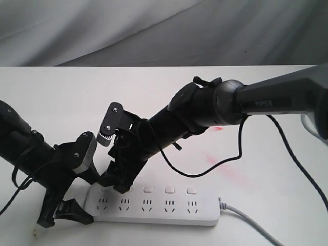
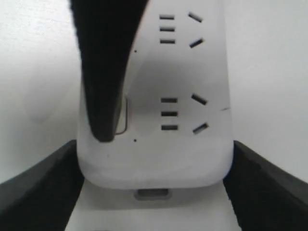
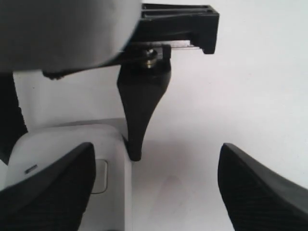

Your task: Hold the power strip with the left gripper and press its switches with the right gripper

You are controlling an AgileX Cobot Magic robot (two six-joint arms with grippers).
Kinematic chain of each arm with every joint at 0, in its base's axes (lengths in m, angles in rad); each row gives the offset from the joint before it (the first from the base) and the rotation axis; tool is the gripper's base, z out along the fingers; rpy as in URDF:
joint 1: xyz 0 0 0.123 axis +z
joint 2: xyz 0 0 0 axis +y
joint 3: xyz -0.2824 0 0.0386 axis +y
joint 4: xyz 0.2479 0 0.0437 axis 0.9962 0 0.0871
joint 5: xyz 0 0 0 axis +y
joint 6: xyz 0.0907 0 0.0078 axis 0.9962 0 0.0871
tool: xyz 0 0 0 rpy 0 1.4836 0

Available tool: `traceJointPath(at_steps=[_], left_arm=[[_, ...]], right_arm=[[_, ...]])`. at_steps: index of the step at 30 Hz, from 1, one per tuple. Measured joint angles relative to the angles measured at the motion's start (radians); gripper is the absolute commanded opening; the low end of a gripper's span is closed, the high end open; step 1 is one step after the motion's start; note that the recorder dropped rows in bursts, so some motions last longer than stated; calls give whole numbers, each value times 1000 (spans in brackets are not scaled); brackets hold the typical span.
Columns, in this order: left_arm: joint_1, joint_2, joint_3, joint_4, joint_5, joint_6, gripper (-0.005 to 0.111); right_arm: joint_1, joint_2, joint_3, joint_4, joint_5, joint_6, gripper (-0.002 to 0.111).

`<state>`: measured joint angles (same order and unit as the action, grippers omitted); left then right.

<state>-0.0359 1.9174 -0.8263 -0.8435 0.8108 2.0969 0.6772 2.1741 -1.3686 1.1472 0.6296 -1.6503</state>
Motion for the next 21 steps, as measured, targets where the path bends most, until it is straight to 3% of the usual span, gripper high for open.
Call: traceJointPath(at_steps=[21], left_arm=[[0, 0, 0, 0, 0, 0, 63]], right_arm=[[4, 11, -2, -6, -33, 4, 66]])
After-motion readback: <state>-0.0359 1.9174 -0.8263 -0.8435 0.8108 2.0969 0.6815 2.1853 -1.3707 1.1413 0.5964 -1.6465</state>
